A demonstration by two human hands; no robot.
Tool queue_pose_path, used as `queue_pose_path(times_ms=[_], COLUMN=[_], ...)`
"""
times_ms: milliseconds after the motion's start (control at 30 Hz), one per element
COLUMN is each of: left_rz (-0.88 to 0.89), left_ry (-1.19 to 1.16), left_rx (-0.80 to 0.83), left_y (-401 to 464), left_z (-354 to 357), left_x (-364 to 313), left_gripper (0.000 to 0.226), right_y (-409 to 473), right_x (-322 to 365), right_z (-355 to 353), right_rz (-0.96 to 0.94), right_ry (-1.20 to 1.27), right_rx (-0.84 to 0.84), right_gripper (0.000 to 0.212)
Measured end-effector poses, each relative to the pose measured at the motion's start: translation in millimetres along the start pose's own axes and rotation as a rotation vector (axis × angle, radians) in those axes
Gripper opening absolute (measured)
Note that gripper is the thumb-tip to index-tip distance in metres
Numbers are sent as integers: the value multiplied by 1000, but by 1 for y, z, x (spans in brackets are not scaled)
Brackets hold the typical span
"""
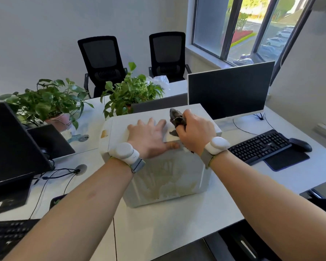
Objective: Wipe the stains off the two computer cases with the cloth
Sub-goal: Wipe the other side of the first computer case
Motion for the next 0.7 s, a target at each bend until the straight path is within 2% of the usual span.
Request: queue_pose_path(times_ms=[133,267,400,500,567,633,700], left_rz=[3,96,-9,-63,-53,-45,-38], left_ry=[-60,-162,-121,-148,-141,-130,-149], left_rx=[86,228,135,122,99,77,61], left_y=[33,47,46,48,51,54,58], left_z=[-12,-22,-17,-12,-13,-13,-12], left_x=[24,59,83,82,84,88,92], left_gripper=[104,112,103,102,102,104,108], right_y=[40,68,92,99,94,76,50], right_x=[11,17,22,25,24,22,20], right_z=[5,9,18,15,9,1,1], right_rz=[45,86,148,240,282,289,284], right_ry=[-40,-50,-68,97,346,521,648], right_rx=[66,109,170,219,125,-61,-172], right_gripper=[18,17,15,9,5,10,20])
Point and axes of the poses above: each hand's wrist, its own y-axis towards the middle knuckle, its own z-axis out of the palm, x = y × z, the point moved 2 cm from there along y, towards the middle knuckle, and after that the axes turned 11 degrees about z, right-handed, at the moved point
